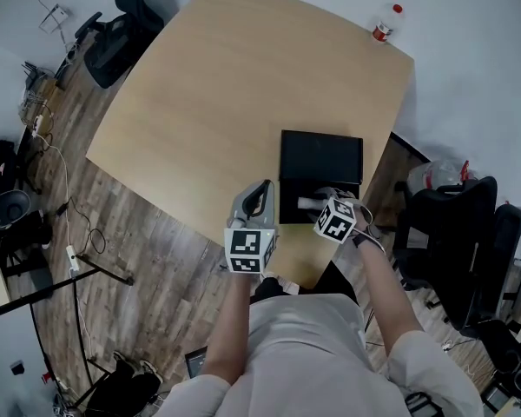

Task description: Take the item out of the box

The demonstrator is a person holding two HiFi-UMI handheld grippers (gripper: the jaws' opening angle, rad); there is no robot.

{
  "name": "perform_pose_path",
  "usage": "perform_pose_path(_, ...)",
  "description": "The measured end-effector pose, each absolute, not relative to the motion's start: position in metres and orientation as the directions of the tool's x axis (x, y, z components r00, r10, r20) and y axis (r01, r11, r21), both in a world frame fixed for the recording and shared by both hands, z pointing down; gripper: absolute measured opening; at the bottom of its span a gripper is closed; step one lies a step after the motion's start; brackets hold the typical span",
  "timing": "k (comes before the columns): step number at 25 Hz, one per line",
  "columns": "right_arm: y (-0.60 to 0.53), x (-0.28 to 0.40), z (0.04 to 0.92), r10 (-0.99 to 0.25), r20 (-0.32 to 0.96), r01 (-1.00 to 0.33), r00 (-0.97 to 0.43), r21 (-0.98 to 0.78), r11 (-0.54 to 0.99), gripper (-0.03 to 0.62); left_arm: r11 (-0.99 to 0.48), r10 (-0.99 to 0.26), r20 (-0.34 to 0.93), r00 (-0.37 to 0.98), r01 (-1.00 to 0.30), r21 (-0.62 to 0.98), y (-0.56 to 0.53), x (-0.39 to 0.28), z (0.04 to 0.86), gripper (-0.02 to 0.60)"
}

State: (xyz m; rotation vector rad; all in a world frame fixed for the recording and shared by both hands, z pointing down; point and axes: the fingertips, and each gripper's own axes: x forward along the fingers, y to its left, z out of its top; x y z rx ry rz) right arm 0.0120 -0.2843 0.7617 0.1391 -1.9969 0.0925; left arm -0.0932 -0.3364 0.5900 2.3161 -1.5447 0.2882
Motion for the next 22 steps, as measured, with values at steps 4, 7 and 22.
perform_pose_path(4, -0.286, 0.011, 0.766, -0.054, 0.912, -0.128, -0.408, 0.002, 0.992, 0.183, -0.351, -0.849, 0.359, 0.388, -0.921, 0.166, -0.335, -0.089, 0.591, 0.009)
perform_pose_path(7, -0.284, 0.011, 0.773, -0.052, 0.918, -0.104, -0.392, 0.012, 0.994, 0.164, -0.353, -0.847, 0.363, 0.388, -0.922, 0.162, -0.334, -0.088, 0.591, 0.009)
perform_pose_path(22, -0.302, 0.019, 0.743, -0.243, 0.892, -0.228, -0.381, 0.164, 0.96, 0.143, -0.357, -0.854, 0.351, 0.385, -0.923, 0.145, -0.319, -0.085, 0.59, 0.009)
